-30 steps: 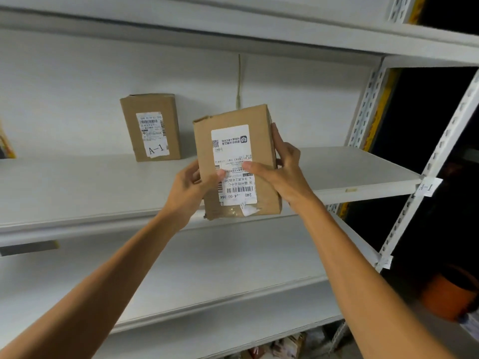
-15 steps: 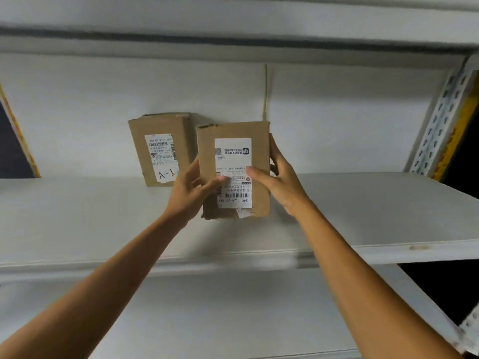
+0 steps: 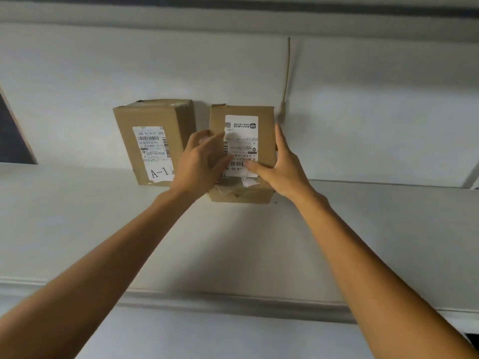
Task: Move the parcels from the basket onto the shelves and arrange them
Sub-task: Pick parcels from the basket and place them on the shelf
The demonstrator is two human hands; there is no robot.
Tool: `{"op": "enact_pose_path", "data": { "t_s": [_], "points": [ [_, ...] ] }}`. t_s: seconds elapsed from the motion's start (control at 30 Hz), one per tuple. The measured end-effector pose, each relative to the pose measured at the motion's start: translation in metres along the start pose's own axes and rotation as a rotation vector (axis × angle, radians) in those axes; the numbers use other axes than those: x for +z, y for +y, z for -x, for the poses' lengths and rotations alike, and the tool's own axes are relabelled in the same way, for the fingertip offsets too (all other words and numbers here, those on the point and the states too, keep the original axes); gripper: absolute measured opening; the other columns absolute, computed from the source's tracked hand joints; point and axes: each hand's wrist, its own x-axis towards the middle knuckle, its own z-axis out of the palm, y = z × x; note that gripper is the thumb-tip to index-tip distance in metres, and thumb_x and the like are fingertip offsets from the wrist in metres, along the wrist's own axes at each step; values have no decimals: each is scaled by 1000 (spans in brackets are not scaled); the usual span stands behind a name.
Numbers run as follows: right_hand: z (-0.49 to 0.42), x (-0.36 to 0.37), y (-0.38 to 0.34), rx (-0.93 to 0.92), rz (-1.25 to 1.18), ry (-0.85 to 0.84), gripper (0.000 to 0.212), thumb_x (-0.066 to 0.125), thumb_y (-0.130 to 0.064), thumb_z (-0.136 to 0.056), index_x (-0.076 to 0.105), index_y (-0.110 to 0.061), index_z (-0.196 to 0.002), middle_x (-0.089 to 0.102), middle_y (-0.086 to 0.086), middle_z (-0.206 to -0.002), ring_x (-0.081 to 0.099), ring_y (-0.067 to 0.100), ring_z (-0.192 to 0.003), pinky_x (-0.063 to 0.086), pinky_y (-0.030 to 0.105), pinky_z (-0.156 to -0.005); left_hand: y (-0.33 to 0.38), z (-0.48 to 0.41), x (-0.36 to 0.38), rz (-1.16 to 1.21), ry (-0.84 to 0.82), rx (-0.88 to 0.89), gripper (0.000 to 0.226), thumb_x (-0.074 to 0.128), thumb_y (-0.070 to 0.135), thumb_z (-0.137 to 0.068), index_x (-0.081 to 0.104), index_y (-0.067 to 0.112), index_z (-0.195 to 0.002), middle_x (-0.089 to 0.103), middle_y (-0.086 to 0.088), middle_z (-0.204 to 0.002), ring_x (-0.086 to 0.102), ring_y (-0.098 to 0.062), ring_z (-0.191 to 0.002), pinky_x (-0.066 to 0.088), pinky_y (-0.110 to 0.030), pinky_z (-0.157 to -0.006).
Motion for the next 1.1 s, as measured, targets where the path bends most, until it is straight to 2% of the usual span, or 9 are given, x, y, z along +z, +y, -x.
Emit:
{"op": "enact_pose_path", "data": {
  "t_s": [0.17, 0.37, 0.47, 0.6, 0.73, 0.83, 0.97, 1.03, 1.1],
  "points": [
    [2, -5, 5, -45, 18, 21, 102, 76, -50, -78, 14, -25, -155, 56, -4, -137, 56, 16, -121, 50, 38, -101, -6, 2, -15, 14, -179, 71, 95, 70, 57, -66, 35, 21, -148, 17, -1, -155, 37, -23, -134, 49, -38, -98],
    [4, 7, 9, -80, -52, 90, 104, 80, -35, -79, 10, -24, -156, 47, -1, -147, 50, 13, -127, 48, 26, -100, -8, 5, -2, -168, -116, 175, 84, 76, 28, -76, 35, 11, -147, 4, -13, -158, 29, -30, -140, 43, -46, -105],
    [3, 15, 13, -51, -41, 106, 106, 80, -37, -78, 9, -22, -156, 48, 0, -146, 52, 16, -126, 48, 28, -101, -13, 4, -4, -258, -129, 266, 81, 75, 30, -77, 36, 12, -146, 3, -15, -159, 33, -35, -137, 45, -51, -103],
    [0, 28, 16, -53, -44, 128, 97, 80, -27, -80, 17, -20, -153, 51, 1, -143, 55, 17, -122, 50, 34, -99, -15, 3, 6, -442, -115, 286, 82, 76, 33, -78, 34, 24, -148, 2, -16, -160, 27, -38, -138, 49, -54, -94],
    [-11, 41, 14, -48, 73, 137, 95, 79, -23, -80, 17, -18, -152, 44, 4, -148, 52, 25, -127, 48, 42, -101, -21, -4, 13, -564, -86, 252, 80, 82, 26, -73, 43, 23, -142, 17, -20, -156, 27, -43, -132, 48, -52, -92],
    [-14, 54, 18, -1, 136, 168, 92, 76, -20, -82, 17, -14, -152, 42, 6, -150, 50, 28, -129, 47, 43, -101, -32, -5, 15, -636, -61, 277, 77, 79, 2, -65, 51, 18, -135, 34, -25, -146, 33, -42, -121, 52, -49, -85],
    [-16, 54, 21, 40, 139, 167, 89, 77, -21, -81, 21, -15, -150, 48, 5, -145, 54, 27, -124, 48, 40, -98, -44, 1, 21, -540, -168, 252, 85, 68, -1, -73, 34, 20, -148, 9, -23, -157, 28, -48, -130, 50, -54, -89],
    [-14, 53, 17, 75, 137, 168, 85, 76, -21, -81, 24, -16, -148, 52, 5, -141, 55, 26, -122, 48, 40, -97, -42, 4, 21, -494, -192, 237, 85, 69, 7, -76, 28, 22, -150, -1, -19, -159, 21, -47, -135, 46, -54, -96],
    [-10, 51, 14, 115, 134, 157, 74, 73, -19, -83, 32, -15, -145, 55, 6, -137, 56, 27, -120, 49, 41, -96, -38, 8, 17, -469, -213, 217, 77, 69, 17, -80, 33, 22, -148, 0, -15, -160, 20, -44, -137, 45, -51, -96]
  ]
}}
